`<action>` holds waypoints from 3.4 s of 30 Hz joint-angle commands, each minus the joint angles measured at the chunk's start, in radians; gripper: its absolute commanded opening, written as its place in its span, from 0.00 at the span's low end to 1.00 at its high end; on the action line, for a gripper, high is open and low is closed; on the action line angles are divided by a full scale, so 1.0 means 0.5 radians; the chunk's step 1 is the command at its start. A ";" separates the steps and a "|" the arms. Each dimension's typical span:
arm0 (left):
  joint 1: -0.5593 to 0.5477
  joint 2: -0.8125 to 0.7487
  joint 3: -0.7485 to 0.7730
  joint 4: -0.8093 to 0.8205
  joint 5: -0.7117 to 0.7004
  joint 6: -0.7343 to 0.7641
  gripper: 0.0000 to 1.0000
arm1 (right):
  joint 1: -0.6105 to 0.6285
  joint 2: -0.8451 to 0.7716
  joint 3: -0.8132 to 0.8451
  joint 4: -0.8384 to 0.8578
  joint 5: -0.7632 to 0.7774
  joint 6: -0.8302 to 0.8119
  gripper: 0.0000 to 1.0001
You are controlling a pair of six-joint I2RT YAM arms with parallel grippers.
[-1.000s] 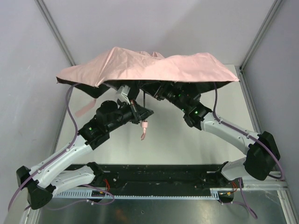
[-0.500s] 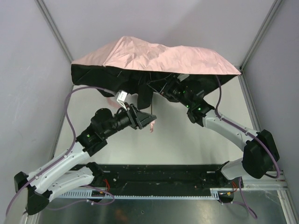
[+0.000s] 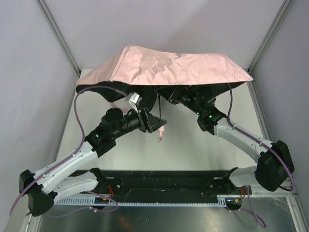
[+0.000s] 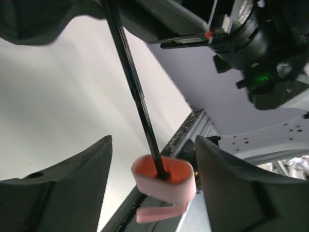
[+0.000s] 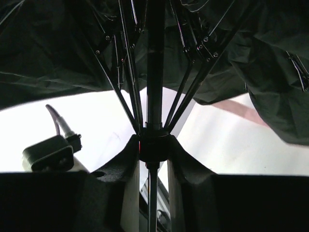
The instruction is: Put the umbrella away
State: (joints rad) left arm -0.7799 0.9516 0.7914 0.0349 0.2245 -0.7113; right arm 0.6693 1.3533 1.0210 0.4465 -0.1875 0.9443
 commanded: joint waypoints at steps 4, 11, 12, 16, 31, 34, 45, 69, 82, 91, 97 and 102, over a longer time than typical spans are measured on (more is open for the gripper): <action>0.019 -0.591 -0.371 0.104 0.063 0.175 0.90 | -0.368 -0.044 0.014 0.418 -0.667 0.033 0.00; 0.023 -1.191 -0.405 -0.290 -0.626 0.014 0.87 | -0.473 -0.180 0.013 0.278 -0.726 0.078 0.00; 0.023 -1.165 -0.359 -0.287 -0.731 -0.060 0.91 | -0.473 -0.201 0.012 0.263 -0.721 0.086 0.00; 0.024 -0.843 -0.006 -0.240 -1.019 -0.213 0.96 | -0.464 -0.267 0.006 0.221 -0.700 0.099 0.00; 0.145 -0.191 0.369 0.315 -1.300 -0.387 0.94 | -0.365 -0.451 0.002 0.063 -0.673 0.031 0.00; 0.149 -0.139 0.390 0.412 -1.325 -0.286 0.82 | -0.331 -0.473 0.002 0.022 -0.679 -0.017 0.00; 0.073 0.036 0.386 0.521 -0.849 0.005 0.09 | -0.135 -0.354 0.004 0.212 -0.641 -0.133 0.00; -0.071 -0.712 -0.205 0.134 0.329 0.429 0.91 | -0.626 -0.149 0.087 0.387 -1.031 -0.155 0.00; -0.069 -0.422 0.986 -0.275 0.248 0.373 0.66 | -0.440 -0.327 0.091 -0.153 -1.131 -1.123 0.00; -0.070 -0.066 1.030 -0.140 0.258 0.205 0.59 | -0.207 -0.383 0.065 -0.147 -1.131 -1.201 0.00; -0.050 0.008 0.850 0.052 0.123 0.185 0.54 | -0.097 -0.430 -0.028 -0.019 -1.209 -1.174 0.00; 0.035 0.116 0.869 0.050 -0.107 0.339 0.53 | 0.022 -0.497 -0.134 0.062 -1.304 -1.196 0.00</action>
State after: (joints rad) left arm -0.8009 0.9840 1.2079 0.0093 0.2897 -0.6079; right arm 0.6296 1.1744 0.9615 0.3233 -0.7609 0.3717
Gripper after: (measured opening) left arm 0.534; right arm 0.252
